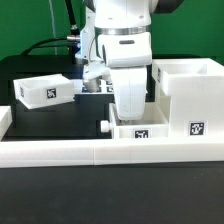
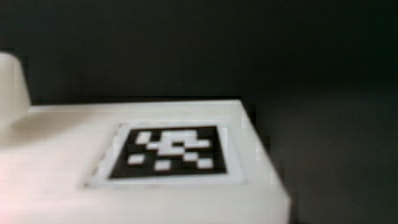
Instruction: Assemble drawer
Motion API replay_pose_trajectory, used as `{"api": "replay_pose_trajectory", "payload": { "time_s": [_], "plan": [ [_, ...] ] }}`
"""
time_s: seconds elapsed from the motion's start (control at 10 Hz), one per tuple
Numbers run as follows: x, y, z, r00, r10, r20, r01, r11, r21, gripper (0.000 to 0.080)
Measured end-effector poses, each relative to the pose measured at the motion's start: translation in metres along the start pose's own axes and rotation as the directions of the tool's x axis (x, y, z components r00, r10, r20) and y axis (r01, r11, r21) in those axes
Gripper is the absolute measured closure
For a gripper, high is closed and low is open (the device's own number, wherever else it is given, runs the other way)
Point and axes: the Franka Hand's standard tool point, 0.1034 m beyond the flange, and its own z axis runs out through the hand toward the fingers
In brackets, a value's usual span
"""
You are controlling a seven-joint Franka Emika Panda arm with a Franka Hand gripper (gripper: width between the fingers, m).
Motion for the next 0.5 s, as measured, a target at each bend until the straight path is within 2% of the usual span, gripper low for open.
{"api": "replay_pose_trajectory", "payload": {
  "time_s": [0.5],
  "plan": [
    [0.0071,0.0004,-0.0001,1.000,0.000,0.010,0.000,1.000,0.000,0.0758]
  ]
}}
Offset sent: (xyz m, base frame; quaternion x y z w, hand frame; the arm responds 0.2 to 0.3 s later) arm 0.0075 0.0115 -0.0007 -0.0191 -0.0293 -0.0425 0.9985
